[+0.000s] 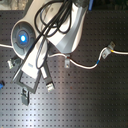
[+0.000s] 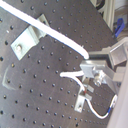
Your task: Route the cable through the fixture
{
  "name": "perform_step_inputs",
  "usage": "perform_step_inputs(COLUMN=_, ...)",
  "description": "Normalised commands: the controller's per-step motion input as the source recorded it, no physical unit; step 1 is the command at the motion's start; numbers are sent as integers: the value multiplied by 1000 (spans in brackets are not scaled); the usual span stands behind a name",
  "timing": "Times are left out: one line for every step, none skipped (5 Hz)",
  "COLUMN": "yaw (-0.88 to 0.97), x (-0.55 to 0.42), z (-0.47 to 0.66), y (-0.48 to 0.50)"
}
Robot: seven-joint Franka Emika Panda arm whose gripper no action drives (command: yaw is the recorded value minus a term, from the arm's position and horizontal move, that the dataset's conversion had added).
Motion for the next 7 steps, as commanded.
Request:
perform_step_inputs(yaw=0, x=-1, z=45, y=0)
perform_step_inputs(yaw=249, x=-477, z=251, y=29)
perform_step_inputs(yaw=426, x=-471, z=47, y=193)
perform_step_inputs(yaw=246, x=-398, z=230, y=276)
perform_step_inputs(yaw=0, x=-163, z=501, y=124)
perform_step_inputs(yaw=63, x=-225, z=304, y=151)
perform_step_inputs(yaw=60, x=-181, z=370, y=133)
